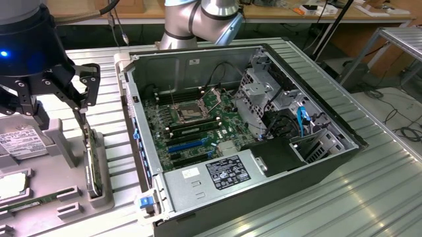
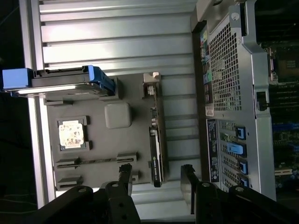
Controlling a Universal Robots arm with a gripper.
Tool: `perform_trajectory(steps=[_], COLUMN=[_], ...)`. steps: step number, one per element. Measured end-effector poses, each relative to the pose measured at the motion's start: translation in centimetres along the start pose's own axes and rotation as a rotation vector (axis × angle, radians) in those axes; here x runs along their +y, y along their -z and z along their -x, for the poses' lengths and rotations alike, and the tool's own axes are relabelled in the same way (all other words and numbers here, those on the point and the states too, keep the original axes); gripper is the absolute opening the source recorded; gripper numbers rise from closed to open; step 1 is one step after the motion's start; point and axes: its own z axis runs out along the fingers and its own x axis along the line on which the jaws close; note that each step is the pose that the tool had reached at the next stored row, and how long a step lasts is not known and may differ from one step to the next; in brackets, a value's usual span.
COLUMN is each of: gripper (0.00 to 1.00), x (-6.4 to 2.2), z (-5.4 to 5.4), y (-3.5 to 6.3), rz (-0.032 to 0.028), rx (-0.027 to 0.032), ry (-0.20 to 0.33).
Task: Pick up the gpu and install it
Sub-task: 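Pick up the gpu and move the gpu toward the slot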
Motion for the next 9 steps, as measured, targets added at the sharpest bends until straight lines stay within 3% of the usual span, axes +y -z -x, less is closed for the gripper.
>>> perform_trajectory(steps=[9], gripper=[0.54], x=[-0.01], z=[0.0], y=[-0.12], rz=[0.0], rx=[0.0], ry=[0.0])
